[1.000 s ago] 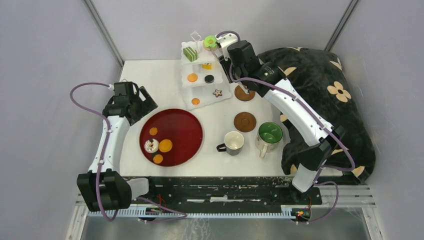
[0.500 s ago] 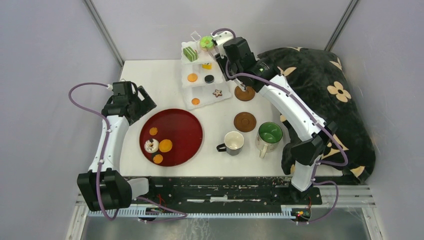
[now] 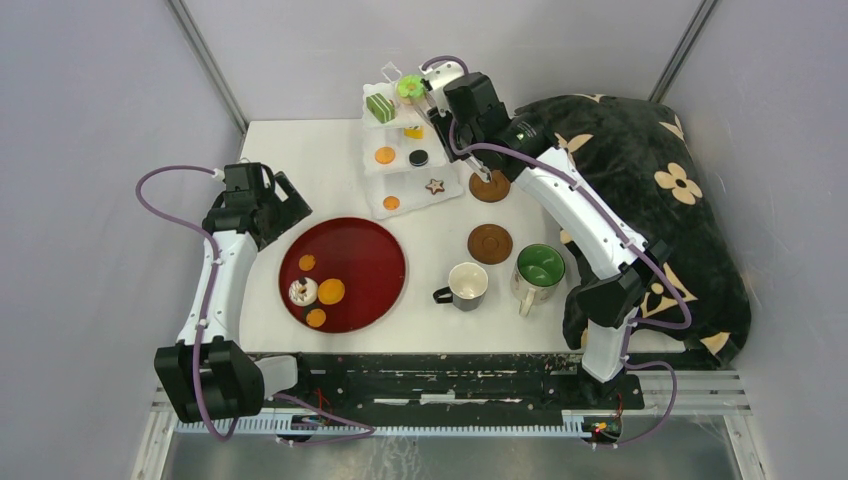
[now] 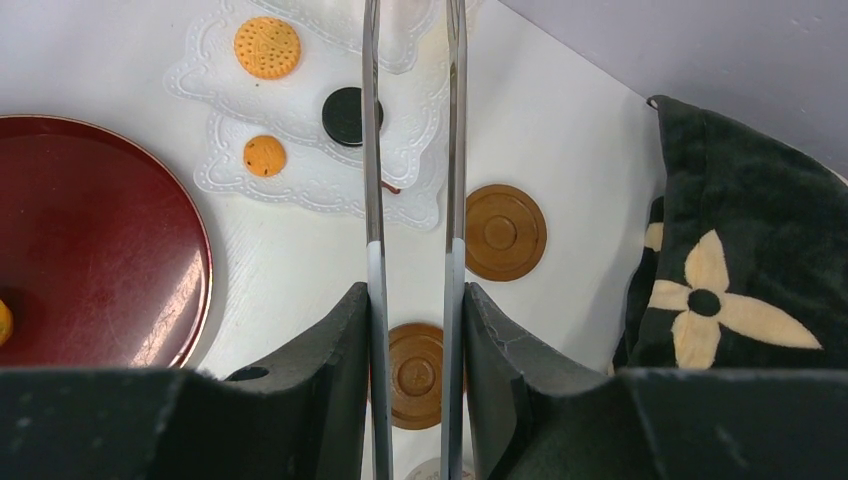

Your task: Serve the afternoon tea

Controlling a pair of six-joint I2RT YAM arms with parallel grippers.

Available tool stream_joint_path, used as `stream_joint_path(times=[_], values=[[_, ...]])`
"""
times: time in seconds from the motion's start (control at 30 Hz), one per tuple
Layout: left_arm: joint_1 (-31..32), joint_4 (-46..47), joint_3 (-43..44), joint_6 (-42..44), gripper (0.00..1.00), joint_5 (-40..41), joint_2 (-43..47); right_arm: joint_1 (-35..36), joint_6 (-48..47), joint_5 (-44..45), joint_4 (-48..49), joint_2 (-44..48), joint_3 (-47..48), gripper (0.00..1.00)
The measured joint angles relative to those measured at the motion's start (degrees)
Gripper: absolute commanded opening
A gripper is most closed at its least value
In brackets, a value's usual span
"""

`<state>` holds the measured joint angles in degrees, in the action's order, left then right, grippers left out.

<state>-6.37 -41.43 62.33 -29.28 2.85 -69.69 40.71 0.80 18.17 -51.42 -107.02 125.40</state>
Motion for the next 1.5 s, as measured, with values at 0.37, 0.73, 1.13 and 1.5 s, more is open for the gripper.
stream_joint_path(times=[0.37, 0.73, 1.13, 1.5], values=[[0.0, 0.0, 0.0, 0.0, 1.0, -0.3, 0.0, 0.0, 0.7, -0.2, -0.2, 0.0, 0.2, 0.45], [0.0, 0.1, 0.0, 0.0, 1.0, -0.4, 0.0, 0.0, 0.9, -0.2, -0.2, 0.0, 0.3, 0.49], [0.0, 0.9, 0.0, 0.0, 1.0, -0.5, 0.0, 0.0, 1.1, -0.2, -0.2, 0.0, 0.3, 0.5], [0.0, 1.2, 0.0, 0.0, 1.0, -0.5, 0.0, 0.0, 2.0, -1.9, -0.2, 2.1, 0.1, 0.48]])
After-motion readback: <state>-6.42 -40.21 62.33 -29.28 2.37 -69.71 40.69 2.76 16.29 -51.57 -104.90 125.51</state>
